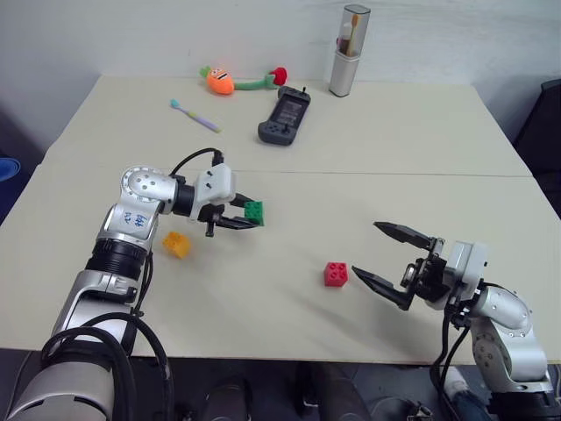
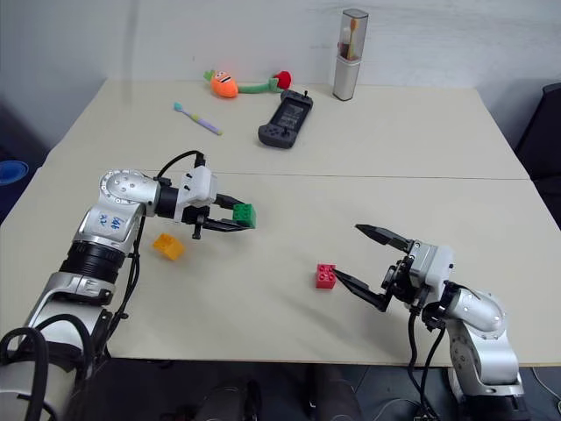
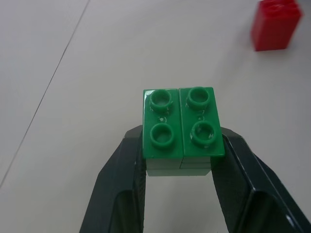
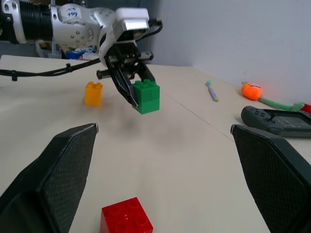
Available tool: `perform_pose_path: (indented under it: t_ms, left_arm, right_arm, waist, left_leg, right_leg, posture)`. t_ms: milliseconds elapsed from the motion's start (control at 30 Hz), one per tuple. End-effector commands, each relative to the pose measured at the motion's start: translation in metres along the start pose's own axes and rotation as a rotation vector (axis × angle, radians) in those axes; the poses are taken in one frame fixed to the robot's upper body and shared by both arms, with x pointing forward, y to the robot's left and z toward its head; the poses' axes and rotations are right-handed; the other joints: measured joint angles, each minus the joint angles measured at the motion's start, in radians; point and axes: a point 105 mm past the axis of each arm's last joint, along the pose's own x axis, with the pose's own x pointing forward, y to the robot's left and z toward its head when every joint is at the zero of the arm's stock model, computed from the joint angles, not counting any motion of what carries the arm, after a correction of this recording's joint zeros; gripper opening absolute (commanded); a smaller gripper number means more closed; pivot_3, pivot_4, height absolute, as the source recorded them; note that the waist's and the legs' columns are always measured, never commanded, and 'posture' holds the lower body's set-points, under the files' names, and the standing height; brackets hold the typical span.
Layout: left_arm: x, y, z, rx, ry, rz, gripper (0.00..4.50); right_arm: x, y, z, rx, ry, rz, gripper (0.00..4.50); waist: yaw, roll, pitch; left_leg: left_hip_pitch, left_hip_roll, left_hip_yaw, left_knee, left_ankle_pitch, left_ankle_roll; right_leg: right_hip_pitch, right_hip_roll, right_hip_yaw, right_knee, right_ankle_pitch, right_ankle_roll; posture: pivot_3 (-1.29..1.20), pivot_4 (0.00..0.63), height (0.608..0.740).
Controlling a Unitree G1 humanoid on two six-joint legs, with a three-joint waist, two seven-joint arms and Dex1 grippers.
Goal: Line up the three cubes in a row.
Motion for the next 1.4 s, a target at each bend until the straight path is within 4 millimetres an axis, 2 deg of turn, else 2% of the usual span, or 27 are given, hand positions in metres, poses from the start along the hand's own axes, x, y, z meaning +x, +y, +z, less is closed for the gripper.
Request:
perform_pose_path:
  t_ms: [33, 167, 333, 533, 933, 1033, 1133, 1200, 1400]
  left_arm:
    - [0.009, -0.022, 0.013, 0.0, 0.011, -0.068, 1.49]
    - [0.033, -0.056, -0.005, -0.026, 0.087, -0.128, 1.49]
    - [0.056, -0.077, -0.009, -0.089, 0.068, -0.127, 1.49]
    - [0.065, -0.084, -0.015, -0.126, 0.072, -0.117, 1.49]
    - [0.068, -0.075, -0.02, -0.13, 0.093, -0.06, 1.49]
    - [0.066, -0.076, -0.016, -0.149, 0.076, -0.083, 2.51]
    - [0.061, -0.065, 0.005, -0.098, -0.009, -0.043, 3.41]
    - [0.051, -0.062, 0.019, -0.078, -0.061, -0.056, 3.95]
    - [0.008, -0.056, 0.033, -0.044, -0.065, -0.059, 3.95]
  right_arm:
    - [-0.007, 0.007, 0.008, -0.002, 0.015, 0.057, 4.5]
    - [-0.013, 0.011, 0.002, 0.016, 0.063, 0.104, 4.5]
    - [-0.011, 0.013, 0.003, 0.017, 0.063, 0.11, 4.5]
    - [-0.013, 0.013, 0.005, 0.011, 0.071, 0.096, 4.5]
    - [-0.009, 0.015, 0.004, 0.014, 0.061, 0.076, 4.5]
    - [-0.009, 0.016, 0.003, 0.018, 0.062, 0.077, 4.5]
    - [-0.008, 0.014, 0.002, 0.032, 0.062, 0.076, 4.5]
    - [-0.006, 0.013, 0.002, 0.035, 0.057, 0.077, 4.5]
    - [-0.006, 0.008, -0.001, 0.039, 0.058, 0.08, 4.5]
  waist:
    - [-0.004, 0.0, 0.0]
    - [-0.008, 0.0, 0.0]
    - [-0.001, 0.0, 0.0]
    - [0.012, 0.0, 0.0]
    - [0.02, 0.0, 0.0]
    - [0.019, 0.0, 0.0]
    - [0.018, 0.0, 0.0]
    - [0.018, 0.0, 0.0]
    - [0.015, 0.0, 0.0]
  left_leg:
    - [0.0, 0.0, 0.0, 0.0, 0.0, 0.0]
    - [0.002, 0.0, 0.001, 0.0, 0.0, 0.0]
    - [0.001, 0.0, 0.0, 0.0, 0.001, 0.001]
    - [0.001, -0.001, 0.0, 0.0, 0.001, 0.001]
    - [0.002, -0.002, -0.001, 0.001, 0.001, 0.003]
    - [0.002, -0.003, -0.001, 0.001, 0.001, 0.003]
    - [0.001, -0.002, -0.001, 0.001, 0.001, 0.003]
    - [0.001, -0.002, -0.001, 0.001, 0.001, 0.003]
    - [0.002, -0.002, -0.001, 0.0, 0.001, 0.002]
  right_leg:
    - [0.0, 0.0, 0.001, 0.0, 0.0, 0.0]
    - [0.0, 0.001, 0.002, 0.001, 0.0, 0.0]
    - [0.001, 0.001, 0.002, 0.001, 0.0, 0.0]
    - [0.001, 0.0, 0.002, 0.001, 0.0, 0.001]
    - [0.002, -0.002, 0.002, 0.001, 0.0, 0.001]
    - [0.002, -0.002, 0.002, 0.001, 0.0, 0.001]
    - [0.002, -0.001, 0.002, 0.001, 0.0, 0.001]
    - [0.002, -0.001, 0.002, 0.001, 0.0, 0.001]
    - [0.002, -0.001, 0.002, 0.001, 0.0, 0.001]
  posture:
    - [0.0, 0.15, 0.74]
    - [0.0, 0.15, 0.74]
    - [0.0, 0.15, 0.74]
    - [0.0, 0.15, 0.74]
    - [0.0, 0.15, 0.74]
    - [0.0, 0.15, 0.74]
    - [0.0, 0.15, 0.74]
    - [0.0, 0.15, 0.74]
    - [0.0, 0.15, 0.74]
